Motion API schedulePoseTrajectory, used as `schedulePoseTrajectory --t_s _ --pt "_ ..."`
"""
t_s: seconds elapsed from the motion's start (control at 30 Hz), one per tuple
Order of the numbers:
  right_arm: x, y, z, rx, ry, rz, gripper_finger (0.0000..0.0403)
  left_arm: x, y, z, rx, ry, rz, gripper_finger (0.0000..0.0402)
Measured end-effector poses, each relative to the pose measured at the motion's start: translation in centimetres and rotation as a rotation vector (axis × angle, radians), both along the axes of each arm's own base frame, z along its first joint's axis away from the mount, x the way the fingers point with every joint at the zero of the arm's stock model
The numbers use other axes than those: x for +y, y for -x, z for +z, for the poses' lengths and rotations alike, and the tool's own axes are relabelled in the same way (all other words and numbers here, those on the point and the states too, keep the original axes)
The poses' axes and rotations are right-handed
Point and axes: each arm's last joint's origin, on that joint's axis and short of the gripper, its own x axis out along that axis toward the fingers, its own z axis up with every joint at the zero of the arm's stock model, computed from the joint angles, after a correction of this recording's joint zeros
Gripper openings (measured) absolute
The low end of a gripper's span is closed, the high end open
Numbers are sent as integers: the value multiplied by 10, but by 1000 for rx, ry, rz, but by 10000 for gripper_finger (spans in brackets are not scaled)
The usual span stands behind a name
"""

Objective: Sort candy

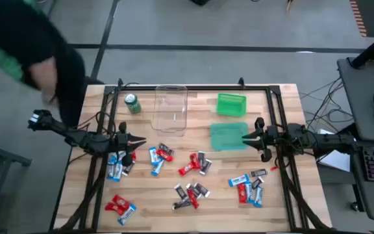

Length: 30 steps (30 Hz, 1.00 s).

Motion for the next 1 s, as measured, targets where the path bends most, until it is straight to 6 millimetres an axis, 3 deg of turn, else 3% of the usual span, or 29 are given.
schedulePoseTrajectory --t_s 0.43,1.0 --pt "0 0 0 0 0 0 70 0 0 0 0 0 0 40" --pt "0 0 0 0 0 0 89 0 0 0 0 0 0 40"
